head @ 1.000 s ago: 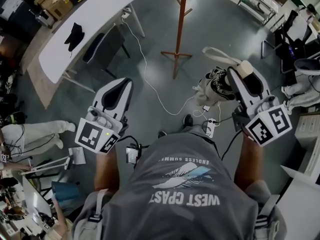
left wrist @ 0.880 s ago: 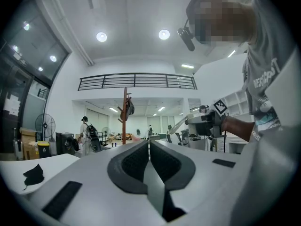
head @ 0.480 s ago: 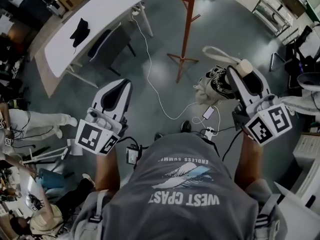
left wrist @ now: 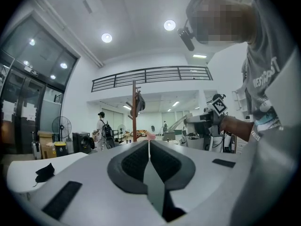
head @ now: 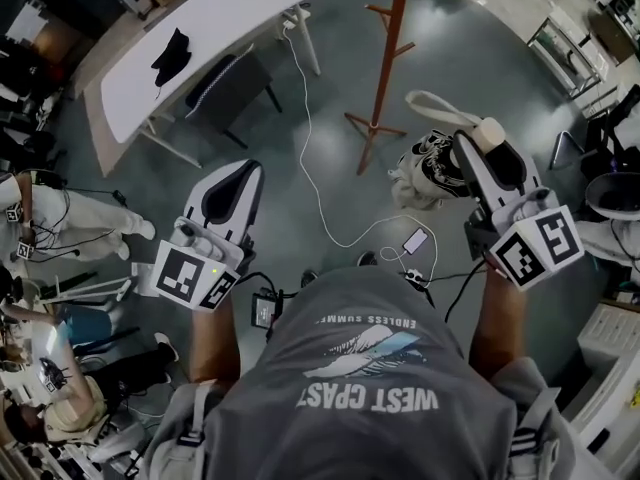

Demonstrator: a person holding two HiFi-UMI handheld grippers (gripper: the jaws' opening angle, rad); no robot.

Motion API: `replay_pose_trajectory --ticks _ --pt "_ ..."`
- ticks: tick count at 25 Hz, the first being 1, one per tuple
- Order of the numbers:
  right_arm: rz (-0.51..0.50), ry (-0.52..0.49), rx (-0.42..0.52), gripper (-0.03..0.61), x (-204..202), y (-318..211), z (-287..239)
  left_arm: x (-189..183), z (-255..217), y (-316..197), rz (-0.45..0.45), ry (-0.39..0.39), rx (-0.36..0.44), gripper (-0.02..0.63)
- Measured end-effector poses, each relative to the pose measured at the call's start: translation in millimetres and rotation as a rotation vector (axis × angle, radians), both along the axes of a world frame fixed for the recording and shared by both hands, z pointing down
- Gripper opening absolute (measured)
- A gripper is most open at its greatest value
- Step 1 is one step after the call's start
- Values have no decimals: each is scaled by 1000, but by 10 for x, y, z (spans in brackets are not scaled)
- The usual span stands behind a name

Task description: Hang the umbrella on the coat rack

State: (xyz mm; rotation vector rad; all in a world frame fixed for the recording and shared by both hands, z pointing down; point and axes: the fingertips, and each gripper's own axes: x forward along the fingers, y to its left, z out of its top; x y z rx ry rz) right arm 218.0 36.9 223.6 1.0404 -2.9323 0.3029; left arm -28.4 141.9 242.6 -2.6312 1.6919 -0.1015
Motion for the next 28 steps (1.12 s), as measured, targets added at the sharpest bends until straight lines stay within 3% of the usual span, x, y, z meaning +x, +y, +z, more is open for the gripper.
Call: replay_pose_trajectory --ticks 10,18,28 --pt "-67 -14 -10 172 78 -343 -1 163 -18 -229 -49 -22 -12 23" --pt "-52 -1 -23 172 110 -554 80 203 32 -404 -39 -16 -31 23" --pt "50 11 -56 172 -94 -749 142 -65 141 -886 77 14 -42 23"
